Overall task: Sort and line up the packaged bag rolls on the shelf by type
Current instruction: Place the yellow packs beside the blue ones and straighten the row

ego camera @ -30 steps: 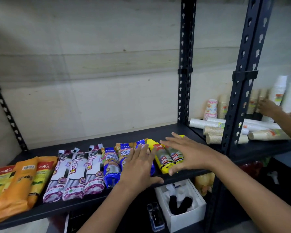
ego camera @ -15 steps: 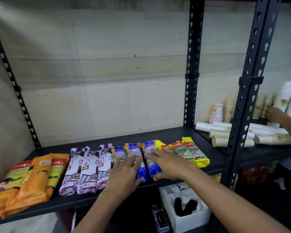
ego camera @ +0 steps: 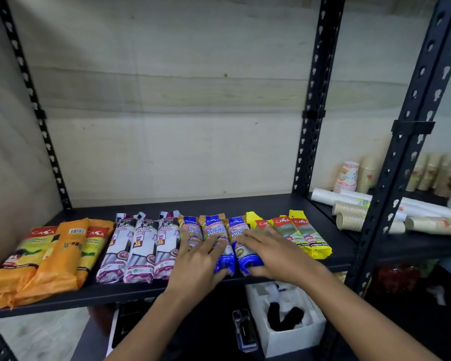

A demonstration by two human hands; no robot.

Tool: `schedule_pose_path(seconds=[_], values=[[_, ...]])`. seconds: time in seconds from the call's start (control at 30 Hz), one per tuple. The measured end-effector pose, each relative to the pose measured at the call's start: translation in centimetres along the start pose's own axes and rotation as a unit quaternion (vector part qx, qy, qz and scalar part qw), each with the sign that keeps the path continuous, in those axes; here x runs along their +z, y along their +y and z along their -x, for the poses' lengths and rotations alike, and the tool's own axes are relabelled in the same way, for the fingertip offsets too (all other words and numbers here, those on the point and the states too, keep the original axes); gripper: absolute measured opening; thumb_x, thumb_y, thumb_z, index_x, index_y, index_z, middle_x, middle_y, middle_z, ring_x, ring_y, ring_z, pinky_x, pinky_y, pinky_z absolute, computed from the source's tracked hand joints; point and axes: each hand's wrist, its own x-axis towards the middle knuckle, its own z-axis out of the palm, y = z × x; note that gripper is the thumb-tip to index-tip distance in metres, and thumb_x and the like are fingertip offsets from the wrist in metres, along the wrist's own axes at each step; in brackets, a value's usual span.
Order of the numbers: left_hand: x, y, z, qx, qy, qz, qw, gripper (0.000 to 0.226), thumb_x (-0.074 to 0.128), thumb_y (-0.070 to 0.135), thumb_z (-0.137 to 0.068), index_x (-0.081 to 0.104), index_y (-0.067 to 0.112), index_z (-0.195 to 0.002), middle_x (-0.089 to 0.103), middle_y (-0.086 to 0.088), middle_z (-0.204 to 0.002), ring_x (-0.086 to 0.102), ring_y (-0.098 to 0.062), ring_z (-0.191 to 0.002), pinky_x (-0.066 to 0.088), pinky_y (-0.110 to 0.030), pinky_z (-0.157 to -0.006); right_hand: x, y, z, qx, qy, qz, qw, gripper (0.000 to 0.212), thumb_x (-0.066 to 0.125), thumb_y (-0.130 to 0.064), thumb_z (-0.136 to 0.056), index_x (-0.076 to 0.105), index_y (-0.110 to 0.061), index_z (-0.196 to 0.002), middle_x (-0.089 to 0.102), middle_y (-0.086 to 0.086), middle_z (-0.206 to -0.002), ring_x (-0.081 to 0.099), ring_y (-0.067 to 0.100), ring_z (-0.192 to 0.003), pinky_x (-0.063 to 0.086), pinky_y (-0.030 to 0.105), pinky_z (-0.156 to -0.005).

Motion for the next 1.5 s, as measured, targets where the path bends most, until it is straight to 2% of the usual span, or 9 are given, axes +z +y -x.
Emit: schedule_pose_path(seconds=[0.17, 0.37, 0.47, 0.63, 0.87, 1.07, 1.23, 1.37, 1.5], values=[[-0.3, -0.1, -0.3, 0.02, 0.027, 0.014, 0.999, 0.066, 0.077, 0.058, -0.066, 0.066, 0.025, -0.122, 0.067, 0.003, -0.124, 0.07, -0.019, -0.095, 0.023, -0.057, -0.113, 1.0, 0.7, -0.5, -0.002, 0.013, -0.015, 1.0, 0.082, 0.061, -0.056, -0.082, 0.023, -0.033, -0.151, 0.014, -0.005, -0.161, 0.019, 0.031, -0.146, 0.014, 0.044, -0.119], [-0.3, -0.3, -0.6, 0.02, -0.002, 0.026, 0.999, 0.069, 0.071, 0.062, -0.069, 0.061, 0.028, -0.128, 0.061, 0.003, -0.132, 0.068, -0.02, -0.103, 0.027, -0.057, -0.112, 1.3, 0.6, -1.5, -0.017, -0.015, -0.019, 1.0, 0.116, 0.059, -0.083, -0.067, 0.007, -0.027, -0.155, -0.003, -0.008, -0.165, -0.01, 0.012, -0.151, 0.001, 0.045, -0.122], [-0.7, -0.1, -0.8, 0.015, -0.042, 0.007, 0.999, 0.081, 0.069, 0.065, -0.068, 0.051, 0.029, -0.138, 0.052, -0.001, -0.142, 0.064, -0.025, -0.112, 0.028, -0.056, -0.112, 2.0, 0.4, -2.1, -0.018, -0.006, -0.011, 1.0, 0.118, 0.056, -0.086, -0.067, 0.002, -0.03, -0.156, 0.004, -0.006, -0.166, -0.002, 0.017, -0.152, 0.005, 0.045, -0.122], [-0.9, -0.1, -1.2, -0.01, -0.064, 0.004, 0.998, 0.089, 0.063, 0.059, -0.081, 0.024, 0.027, -0.155, 0.032, -0.01, -0.157, 0.037, -0.032, -0.14, 0.021, -0.051, -0.118, 3.0, 1.5, -2.6, -0.008, 0.01, 0.049, 0.999, 0.108, 0.043, -0.088, -0.073, 0.013, -0.026, -0.156, 0.008, -0.004, -0.165, 0.006, 0.026, -0.152, 0.011, 0.052, -0.121], [0.0, -0.2, -1.5, 0.039, -0.044, -0.015, 0.998, 0.07, 0.071, 0.054, -0.075, 0.056, 0.022, -0.135, 0.061, -0.008, -0.134, 0.066, -0.029, -0.109, 0.033, -0.05, -0.113, 3.7, 1.7, -2.7, -0.005, 0.03, 0.037, 0.999, 0.11, 0.04, -0.09, -0.071, 0.014, -0.025, -0.156, 0.014, -0.003, -0.164, 0.019, 0.023, -0.15, 0.017, 0.054, -0.12], [0.1, 0.4, -1.1, 0.028, -0.008, -0.011, 1.0, 0.063, 0.053, 0.059, -0.075, 0.063, 0.022, -0.126, 0.067, -0.002, -0.122, 0.07, -0.026, -0.091, 0.037, -0.05, -0.112, 4.1, 1.7, -2.7, 0.021, 0.047, 0.044, 0.998, 0.112, 0.043, -0.088, -0.07, 0.018, -0.021, -0.155, 0.017, 0.004, -0.164, 0.027, 0.028, -0.146, 0.018, 0.049, -0.119], [0.4, 0.6, -1.3, 0.04, -0.02, -0.033, 0.998, 0.071, 0.069, 0.059, -0.074, 0.057, 0.024, -0.134, 0.063, -0.005, -0.131, 0.07, -0.024, -0.095, 0.039, -0.052, -0.11, 4.4, 1.8, -2.8, 0.006, 0.065, 0.061, 0.996, 0.108, 0.043, -0.086, -0.073, 0.025, -0.016, -0.153, 0.03, 0.006, -0.159, 0.034, 0.025, -0.143, 0.022, 0.05, -0.119], [0.1, 0.6, -1.6, 0.052, -0.027, -0.032, 0.998, 0.075, 0.067, 0.065, -0.074, 0.055, 0.025, -0.137, 0.06, -0.005, -0.136, 0.067, -0.022, -0.107, 0.037, -0.052, -0.11, 4.6, 1.7, -2.9, 0.01, 0.066, 0.065, 0.996, 0.115, 0.032, -0.092, -0.069, 0.022, -0.016, -0.154, 0.034, 0.009, -0.157, 0.041, 0.028, -0.139, 0.025, 0.052, -0.118], [-0.1, 0.8, -1.8, 0.04, -0.054, -0.031, 0.997, 0.082, 0.063, 0.062, -0.081, 0.038, 0.023, -0.148, 0.048, -0.008, -0.148, 0.056, -0.025, -0.125, 0.029, -0.05, -0.116, 4.4, 1.5, -2.8, 0.007, 0.063, 0.069, 0.996, 0.115, 0.032, -0.093, -0.066, 0.022, -0.019, -0.154, 0.032, 0.009, -0.158, 0.037, 0.028, -0.142, 0.024, 0.051, -0.118]])
